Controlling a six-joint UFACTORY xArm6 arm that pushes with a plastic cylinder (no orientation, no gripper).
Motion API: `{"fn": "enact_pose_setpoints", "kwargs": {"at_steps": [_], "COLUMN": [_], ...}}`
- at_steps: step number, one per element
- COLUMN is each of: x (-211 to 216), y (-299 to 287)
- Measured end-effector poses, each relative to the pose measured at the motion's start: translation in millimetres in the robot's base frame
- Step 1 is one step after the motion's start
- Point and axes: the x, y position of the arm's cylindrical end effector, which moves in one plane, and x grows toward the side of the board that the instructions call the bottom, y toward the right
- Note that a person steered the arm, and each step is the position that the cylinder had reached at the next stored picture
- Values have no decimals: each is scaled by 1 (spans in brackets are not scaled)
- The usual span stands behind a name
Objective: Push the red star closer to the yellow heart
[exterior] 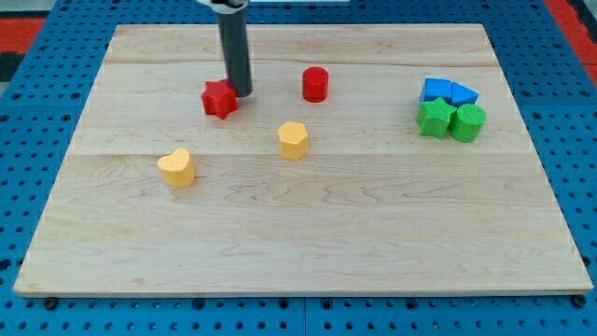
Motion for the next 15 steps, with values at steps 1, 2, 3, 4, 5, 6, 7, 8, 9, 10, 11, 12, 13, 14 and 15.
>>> {"fn": "enact_pose_setpoints", "kwargs": {"at_steps": [1,2,3,4,5,6,7,8,9,10,11,12,13,14,15], "x": [2,-17,-31,-14,2,2,2,4,16,21,21,22,29,32,32], "y": [-30,-41,-66,-88,-82,-57,-41,-40,-40,-40,-34,-22,-22,-22,-25]}}
